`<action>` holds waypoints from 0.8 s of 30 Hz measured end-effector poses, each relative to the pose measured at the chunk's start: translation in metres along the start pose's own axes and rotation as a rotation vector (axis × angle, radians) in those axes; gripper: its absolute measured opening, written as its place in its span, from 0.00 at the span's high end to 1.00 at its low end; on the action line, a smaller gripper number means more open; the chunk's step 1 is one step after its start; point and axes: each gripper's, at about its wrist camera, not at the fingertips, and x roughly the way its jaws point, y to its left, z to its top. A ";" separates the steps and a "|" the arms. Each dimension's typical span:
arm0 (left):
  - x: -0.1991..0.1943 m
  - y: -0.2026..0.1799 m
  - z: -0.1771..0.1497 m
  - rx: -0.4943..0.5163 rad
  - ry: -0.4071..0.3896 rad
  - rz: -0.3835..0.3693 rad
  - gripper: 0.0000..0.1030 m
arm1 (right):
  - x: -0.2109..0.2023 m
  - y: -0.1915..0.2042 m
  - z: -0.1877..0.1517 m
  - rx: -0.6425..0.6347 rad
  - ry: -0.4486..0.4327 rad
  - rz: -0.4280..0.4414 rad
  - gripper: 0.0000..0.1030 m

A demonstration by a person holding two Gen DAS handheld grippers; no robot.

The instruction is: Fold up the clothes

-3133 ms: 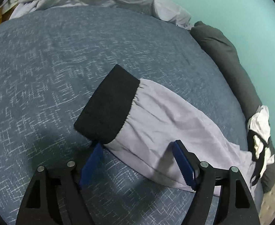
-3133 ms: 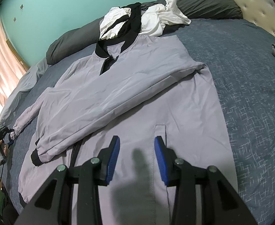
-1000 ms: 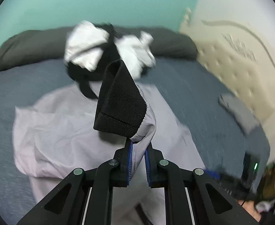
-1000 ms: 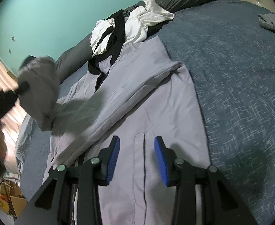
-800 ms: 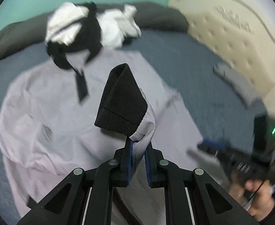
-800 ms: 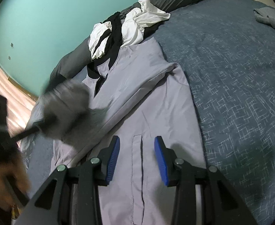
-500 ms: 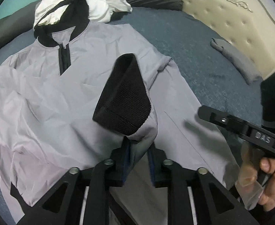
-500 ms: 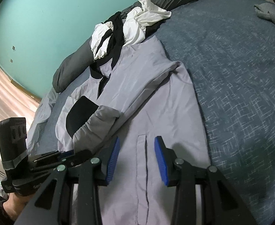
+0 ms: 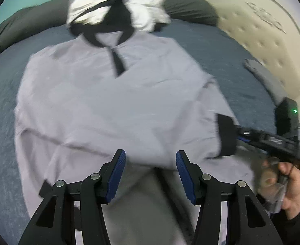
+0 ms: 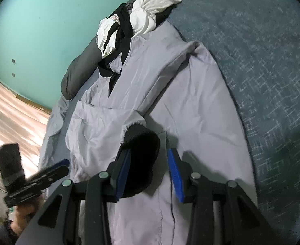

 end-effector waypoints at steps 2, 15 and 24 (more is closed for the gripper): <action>-0.002 0.014 -0.004 -0.026 -0.002 0.020 0.46 | -0.002 -0.004 0.001 0.029 -0.006 0.022 0.62; -0.006 0.072 -0.020 -0.154 -0.011 0.080 0.46 | 0.001 -0.006 0.001 0.077 -0.010 0.063 0.47; -0.013 0.084 -0.020 -0.167 -0.021 0.095 0.46 | 0.031 0.011 -0.001 -0.066 0.050 -0.111 0.46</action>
